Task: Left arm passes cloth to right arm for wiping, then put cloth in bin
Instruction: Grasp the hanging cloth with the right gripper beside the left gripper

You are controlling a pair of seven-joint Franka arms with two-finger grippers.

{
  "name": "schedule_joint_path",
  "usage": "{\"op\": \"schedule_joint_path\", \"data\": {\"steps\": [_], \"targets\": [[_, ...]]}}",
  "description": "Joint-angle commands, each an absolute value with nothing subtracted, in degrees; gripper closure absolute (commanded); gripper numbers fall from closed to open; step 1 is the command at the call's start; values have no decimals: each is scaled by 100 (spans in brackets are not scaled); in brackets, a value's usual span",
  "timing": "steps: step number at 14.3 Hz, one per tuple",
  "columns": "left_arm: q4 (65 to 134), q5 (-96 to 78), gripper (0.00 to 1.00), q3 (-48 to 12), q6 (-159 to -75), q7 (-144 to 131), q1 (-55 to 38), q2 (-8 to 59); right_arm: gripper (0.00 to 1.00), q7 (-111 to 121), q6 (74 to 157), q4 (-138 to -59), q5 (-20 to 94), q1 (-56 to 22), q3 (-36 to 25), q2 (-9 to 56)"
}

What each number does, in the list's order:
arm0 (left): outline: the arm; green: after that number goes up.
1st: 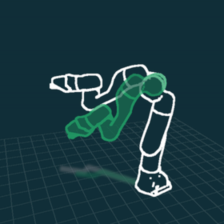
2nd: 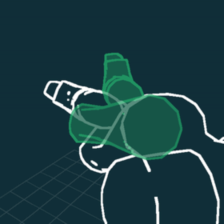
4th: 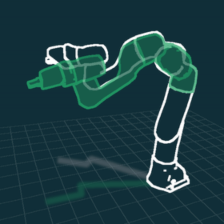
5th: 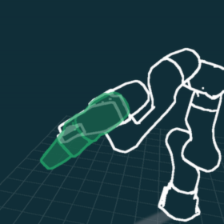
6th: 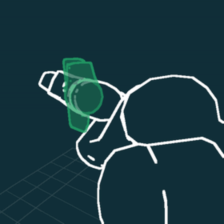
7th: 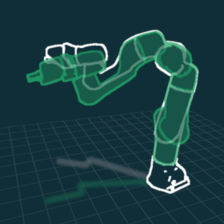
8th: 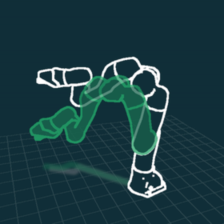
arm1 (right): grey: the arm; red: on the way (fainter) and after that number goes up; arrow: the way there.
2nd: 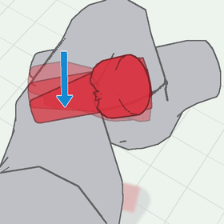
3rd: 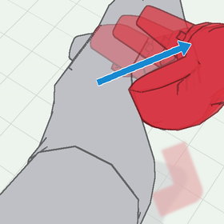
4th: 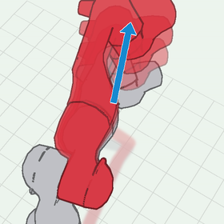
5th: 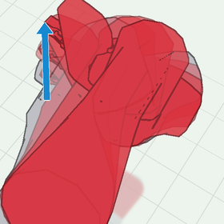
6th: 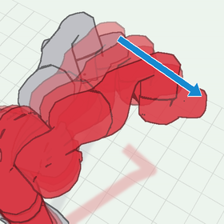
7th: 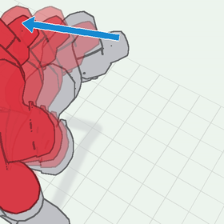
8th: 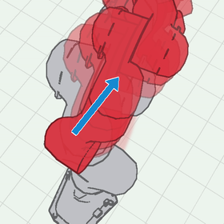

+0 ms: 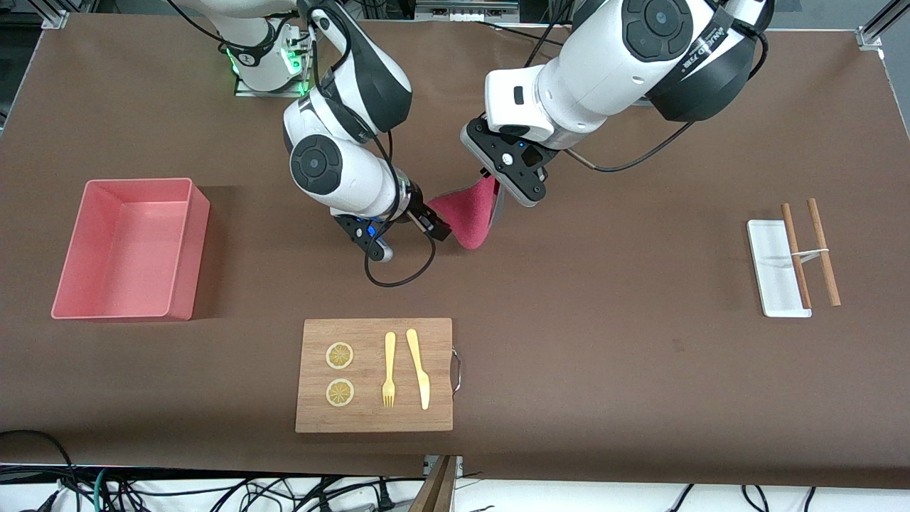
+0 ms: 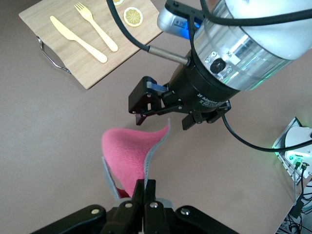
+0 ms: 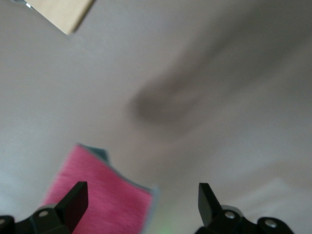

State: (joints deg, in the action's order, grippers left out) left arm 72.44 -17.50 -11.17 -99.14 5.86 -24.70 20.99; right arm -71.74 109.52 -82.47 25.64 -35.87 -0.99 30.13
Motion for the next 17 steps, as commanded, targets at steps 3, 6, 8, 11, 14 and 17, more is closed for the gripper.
{"op": "schedule_joint_path", "data": {"steps": [3,6,8,11,14,17], "targets": [[7040,-1881,100,-1090,-9896,668,-2505,2206,0,-7268,10424,-8253,2874,-3621,-105,3015],[7040,-1881,100,-1090,-9896,668,-2505,2206,0,-7295,10406,-8288,3197,-3612,-105,3067],[7049,-1881,100,-1090,-9896,668,-2505,2206,0,-7330,10485,-8288,3436,-3586,-114,3076],[7049,-1881,100,-1090,-9896,668,-2505,2206,0,-7383,10556,-8297,3656,-3524,-123,3076],[7040,-1881,100,-1090,-9896,677,-2505,2206,0,-7383,10547,-8279,3569,-3516,-158,3067],[7040,-1890,100,-1090,-9896,668,-2505,2215,0,-7357,10477,-8279,3472,-3481,-176,3015]]}}
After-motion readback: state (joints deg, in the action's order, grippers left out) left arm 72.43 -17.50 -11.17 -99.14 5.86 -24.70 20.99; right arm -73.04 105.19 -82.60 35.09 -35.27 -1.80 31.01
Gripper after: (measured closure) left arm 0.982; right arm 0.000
